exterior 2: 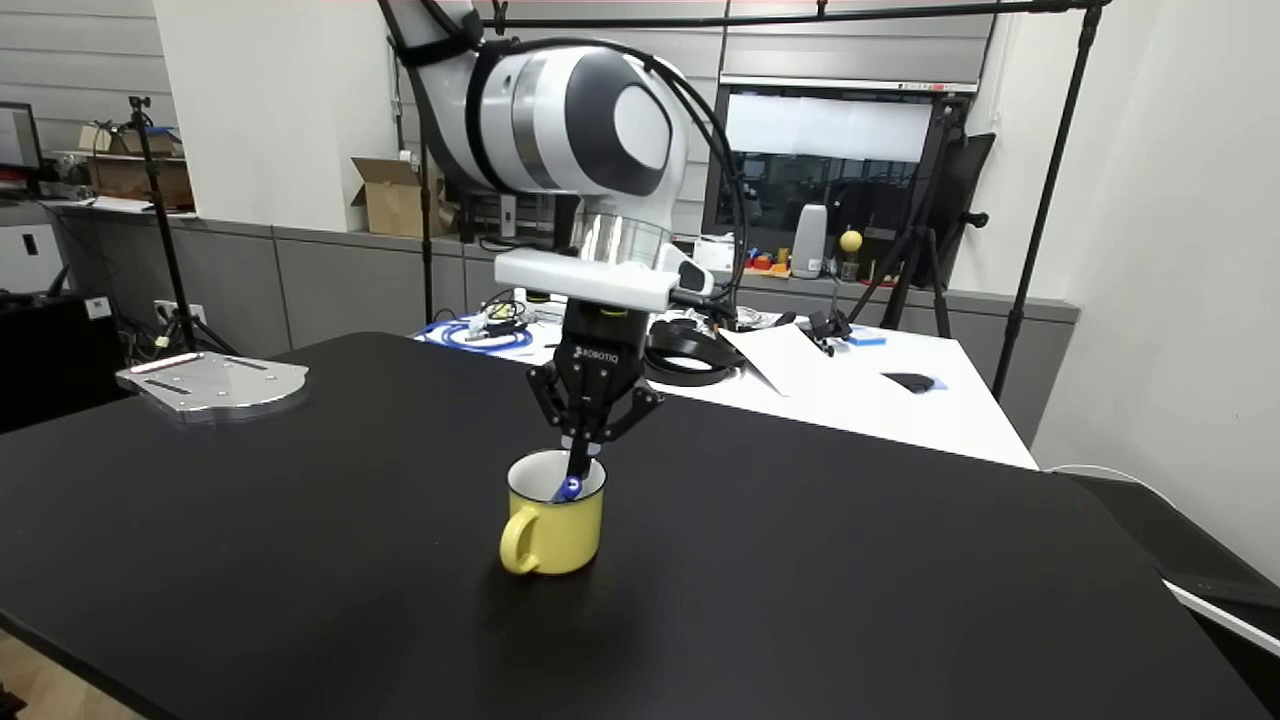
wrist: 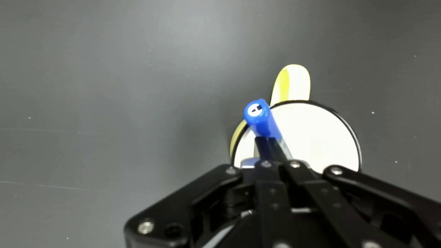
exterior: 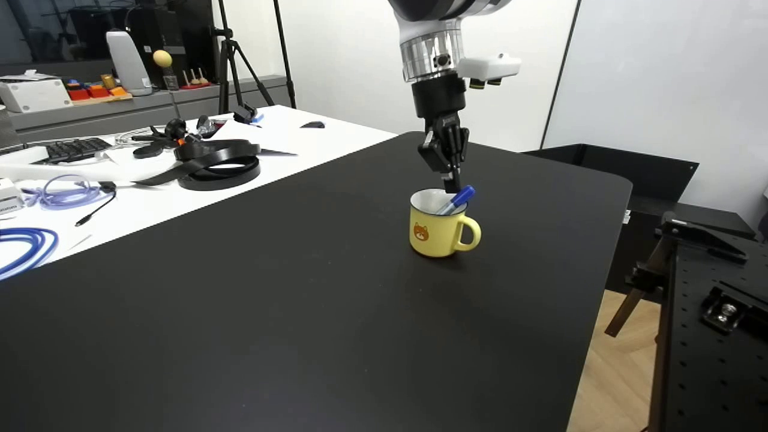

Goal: Remove the marker from the mug cup and place it on the table

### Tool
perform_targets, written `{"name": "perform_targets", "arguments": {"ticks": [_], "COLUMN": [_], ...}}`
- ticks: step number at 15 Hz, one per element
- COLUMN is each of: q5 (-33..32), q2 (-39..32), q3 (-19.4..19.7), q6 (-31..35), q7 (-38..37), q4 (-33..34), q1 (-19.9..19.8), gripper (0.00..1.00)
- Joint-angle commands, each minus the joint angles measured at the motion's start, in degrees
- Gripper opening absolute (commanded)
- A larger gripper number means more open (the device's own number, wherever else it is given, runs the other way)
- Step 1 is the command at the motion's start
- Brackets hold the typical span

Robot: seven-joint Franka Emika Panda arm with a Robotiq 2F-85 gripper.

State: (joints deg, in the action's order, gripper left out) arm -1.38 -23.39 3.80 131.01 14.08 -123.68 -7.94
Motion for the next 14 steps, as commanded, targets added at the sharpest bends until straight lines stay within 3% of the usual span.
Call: {"name": "perform_targets", "arguments": {"ticks": [1, 4, 5, 6, 9, 14], "q5": [-0.7, -0.9, -1.4, -2.5, -3.2, -5.0], "q2": [0.5, 1.0, 1.1, 1.3, 2.3, 4.4], "q3": [-0.5, -1.1, -1.3, -1.2, -1.4, 0.1], "q6": [-1.4, -3.4, -5.1, -6.4, -12.0, -14.8], "q7": [0.4, 2.3, 3.5, 4.0, 6.5, 2.2], "q4": [0.3, 0.1, 0.2, 0.2, 0.5, 0.3], "q1": [0.2, 0.2, 0.2, 0.5, 0.4, 0.9], "gripper": [0.00, 0.00, 0.25, 0.26, 0.45, 0.79]}}
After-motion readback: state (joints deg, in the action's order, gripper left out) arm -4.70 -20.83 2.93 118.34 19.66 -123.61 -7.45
